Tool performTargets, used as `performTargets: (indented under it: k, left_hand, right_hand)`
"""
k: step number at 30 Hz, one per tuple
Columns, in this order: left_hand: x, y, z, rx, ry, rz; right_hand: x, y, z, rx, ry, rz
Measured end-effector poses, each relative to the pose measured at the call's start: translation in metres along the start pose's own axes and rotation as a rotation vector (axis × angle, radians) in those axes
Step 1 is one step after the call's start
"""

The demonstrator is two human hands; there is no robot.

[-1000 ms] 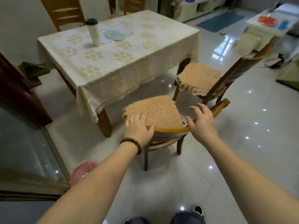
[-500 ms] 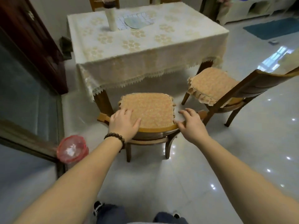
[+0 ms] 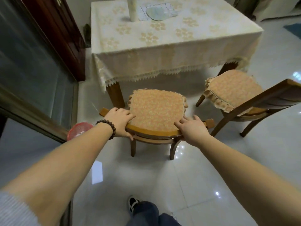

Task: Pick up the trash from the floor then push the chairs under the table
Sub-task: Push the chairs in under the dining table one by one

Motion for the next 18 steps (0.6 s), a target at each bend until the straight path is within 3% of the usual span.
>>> performTargets:
  k: [6, 18]
  left_hand:
    - [-0.008, 0.005, 0.002, -0.059, 0.154, -0.043]
    - [-0.028, 0.013, 0.002, -0.055, 0.150, -0.112]
  right_hand:
    - [-0.001, -0.003, 0.001, -0.017, -0.049, -0.011]
    - [-0.030, -0.001, 0.003, -0.101, -0.043, -0.091]
Point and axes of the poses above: each hand's wrist, its own y-axis towards the middle knuckle, its own z-axis out of the palm, x = y × z, the point moved 4 cm from there along y, towards the middle knuckle, and after that the axes turned 11 degrees about z, right-handed, at the moved point
